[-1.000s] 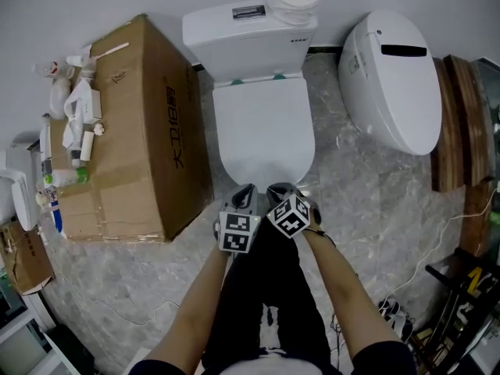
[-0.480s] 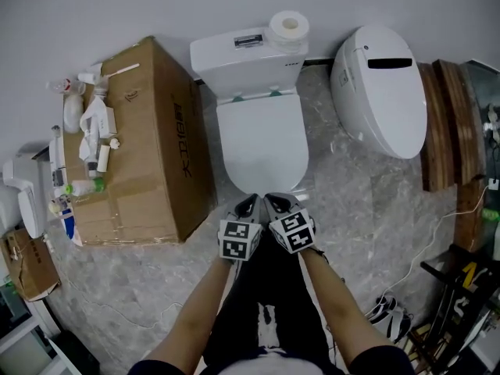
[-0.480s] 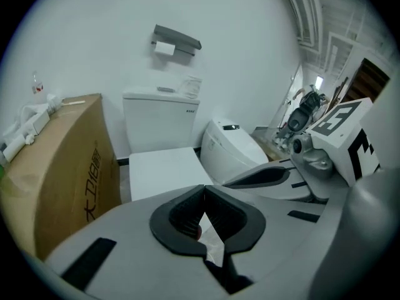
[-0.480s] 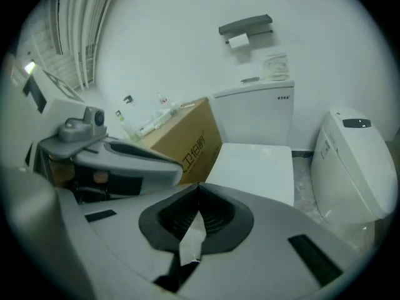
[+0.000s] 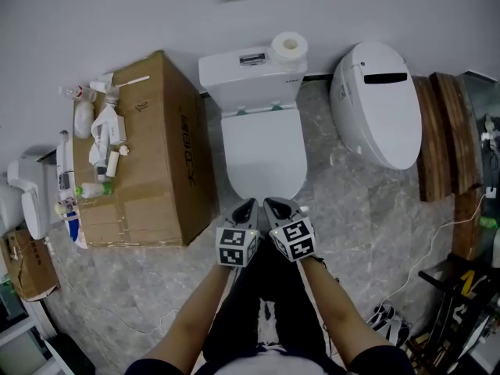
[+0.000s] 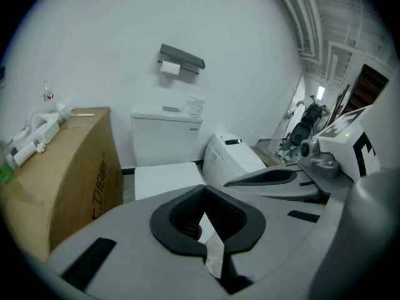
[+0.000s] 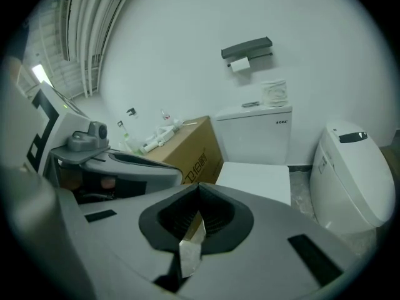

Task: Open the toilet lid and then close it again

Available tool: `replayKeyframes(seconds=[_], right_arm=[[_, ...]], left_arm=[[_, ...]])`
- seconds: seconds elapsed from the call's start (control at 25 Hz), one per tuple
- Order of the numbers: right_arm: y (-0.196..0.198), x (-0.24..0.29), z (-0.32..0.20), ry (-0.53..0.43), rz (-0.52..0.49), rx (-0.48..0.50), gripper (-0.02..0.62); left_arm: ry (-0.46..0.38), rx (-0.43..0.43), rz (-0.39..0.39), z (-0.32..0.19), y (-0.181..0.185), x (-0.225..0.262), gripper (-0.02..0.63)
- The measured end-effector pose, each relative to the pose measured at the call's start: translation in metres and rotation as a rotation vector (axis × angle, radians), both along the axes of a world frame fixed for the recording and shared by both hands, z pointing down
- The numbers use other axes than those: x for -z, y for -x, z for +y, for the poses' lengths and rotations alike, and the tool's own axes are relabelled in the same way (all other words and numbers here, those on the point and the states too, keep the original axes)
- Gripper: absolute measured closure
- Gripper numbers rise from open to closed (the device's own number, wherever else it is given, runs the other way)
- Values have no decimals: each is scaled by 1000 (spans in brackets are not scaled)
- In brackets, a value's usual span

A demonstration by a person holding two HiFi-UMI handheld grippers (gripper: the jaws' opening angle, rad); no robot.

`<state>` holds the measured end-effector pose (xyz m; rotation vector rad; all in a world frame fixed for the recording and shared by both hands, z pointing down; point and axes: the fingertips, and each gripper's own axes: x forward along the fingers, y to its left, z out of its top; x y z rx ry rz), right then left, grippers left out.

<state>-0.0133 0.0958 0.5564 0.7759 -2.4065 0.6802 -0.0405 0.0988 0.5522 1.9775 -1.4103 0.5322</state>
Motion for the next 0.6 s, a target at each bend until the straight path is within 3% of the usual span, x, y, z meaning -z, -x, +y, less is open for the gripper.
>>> replayKeyframes(seconds=[0.6], right_arm=[[-7,3,15,1,-20,30,589]], left_arm=[[-4,4,16,12,-14,0,598]])
